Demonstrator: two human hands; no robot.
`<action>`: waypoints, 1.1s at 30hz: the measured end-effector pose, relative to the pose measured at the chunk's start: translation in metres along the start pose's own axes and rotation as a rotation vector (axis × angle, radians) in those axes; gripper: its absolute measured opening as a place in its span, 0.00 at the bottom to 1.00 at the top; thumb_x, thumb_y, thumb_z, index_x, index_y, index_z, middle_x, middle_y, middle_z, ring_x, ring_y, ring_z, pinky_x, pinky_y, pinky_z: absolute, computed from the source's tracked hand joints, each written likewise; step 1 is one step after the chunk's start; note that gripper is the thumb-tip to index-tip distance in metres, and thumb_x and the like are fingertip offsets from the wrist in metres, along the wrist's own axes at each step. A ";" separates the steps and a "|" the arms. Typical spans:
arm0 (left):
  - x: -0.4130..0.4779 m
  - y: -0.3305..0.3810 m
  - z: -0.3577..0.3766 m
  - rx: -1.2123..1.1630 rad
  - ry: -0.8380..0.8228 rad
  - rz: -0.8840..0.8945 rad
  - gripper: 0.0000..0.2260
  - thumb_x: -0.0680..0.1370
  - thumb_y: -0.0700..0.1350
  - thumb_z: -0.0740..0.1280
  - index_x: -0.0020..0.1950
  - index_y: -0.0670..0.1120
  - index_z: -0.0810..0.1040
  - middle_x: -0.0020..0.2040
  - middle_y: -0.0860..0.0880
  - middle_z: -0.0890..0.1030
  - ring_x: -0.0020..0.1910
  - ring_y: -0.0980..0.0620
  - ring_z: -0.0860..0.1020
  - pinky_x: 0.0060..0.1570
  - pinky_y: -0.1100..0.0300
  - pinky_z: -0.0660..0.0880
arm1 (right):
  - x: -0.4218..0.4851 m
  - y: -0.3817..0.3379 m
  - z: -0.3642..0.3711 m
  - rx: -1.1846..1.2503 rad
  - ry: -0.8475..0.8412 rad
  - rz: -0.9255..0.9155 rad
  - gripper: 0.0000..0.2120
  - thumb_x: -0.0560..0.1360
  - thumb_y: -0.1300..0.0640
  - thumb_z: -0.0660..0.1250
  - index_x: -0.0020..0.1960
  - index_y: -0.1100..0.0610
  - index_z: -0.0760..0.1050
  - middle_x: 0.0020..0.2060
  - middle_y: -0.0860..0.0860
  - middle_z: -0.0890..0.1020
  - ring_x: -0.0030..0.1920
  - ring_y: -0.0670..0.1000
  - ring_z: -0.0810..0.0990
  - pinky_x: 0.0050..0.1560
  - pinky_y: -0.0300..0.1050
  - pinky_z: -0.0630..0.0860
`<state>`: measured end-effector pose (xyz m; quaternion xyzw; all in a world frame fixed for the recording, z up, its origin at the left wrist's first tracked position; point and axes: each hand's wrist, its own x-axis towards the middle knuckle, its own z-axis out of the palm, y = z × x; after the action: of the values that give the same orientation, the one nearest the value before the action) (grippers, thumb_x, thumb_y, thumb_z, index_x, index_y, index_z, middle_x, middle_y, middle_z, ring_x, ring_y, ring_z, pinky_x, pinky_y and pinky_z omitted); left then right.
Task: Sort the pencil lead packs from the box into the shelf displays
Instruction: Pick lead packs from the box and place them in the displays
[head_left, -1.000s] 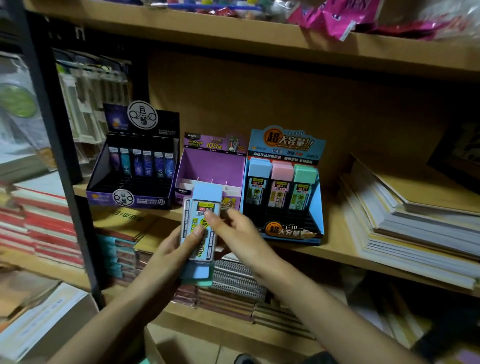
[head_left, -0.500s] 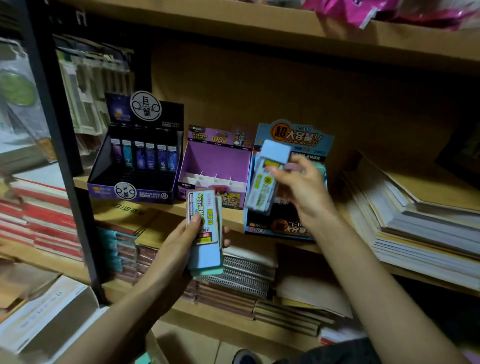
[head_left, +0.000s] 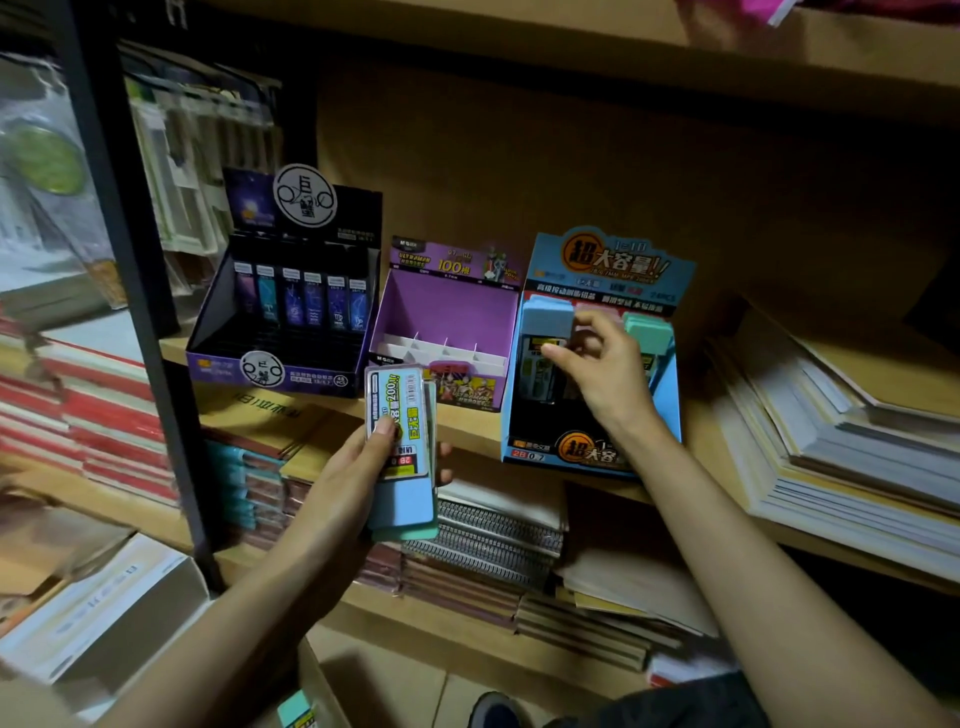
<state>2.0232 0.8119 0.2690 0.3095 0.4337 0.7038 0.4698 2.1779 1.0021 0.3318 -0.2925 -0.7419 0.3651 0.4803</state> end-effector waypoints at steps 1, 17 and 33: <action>0.000 0.000 0.000 0.000 -0.004 -0.001 0.20 0.74 0.55 0.60 0.62 0.46 0.73 0.51 0.42 0.84 0.45 0.45 0.84 0.35 0.56 0.80 | 0.000 0.002 0.000 -0.007 -0.009 0.019 0.13 0.71 0.66 0.71 0.53 0.56 0.73 0.44 0.47 0.80 0.41 0.33 0.80 0.44 0.29 0.77; -0.008 0.000 0.002 0.063 0.037 0.045 0.16 0.74 0.55 0.62 0.59 0.49 0.75 0.49 0.44 0.84 0.45 0.47 0.84 0.38 0.52 0.82 | -0.015 -0.007 0.006 -0.981 0.150 -0.125 0.14 0.76 0.45 0.64 0.41 0.55 0.73 0.39 0.50 0.75 0.44 0.51 0.73 0.39 0.41 0.64; -0.015 0.022 0.007 -0.005 0.238 0.159 0.14 0.80 0.46 0.60 0.65 0.45 0.69 0.55 0.42 0.79 0.51 0.46 0.79 0.46 0.52 0.78 | -0.099 -0.046 0.079 0.139 -0.473 0.351 0.08 0.72 0.58 0.71 0.43 0.55 0.71 0.36 0.48 0.77 0.35 0.44 0.74 0.37 0.36 0.71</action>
<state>2.0258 0.7960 0.2912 0.2561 0.4588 0.7716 0.3586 2.1375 0.8782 0.2986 -0.2896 -0.7444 0.5506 0.2428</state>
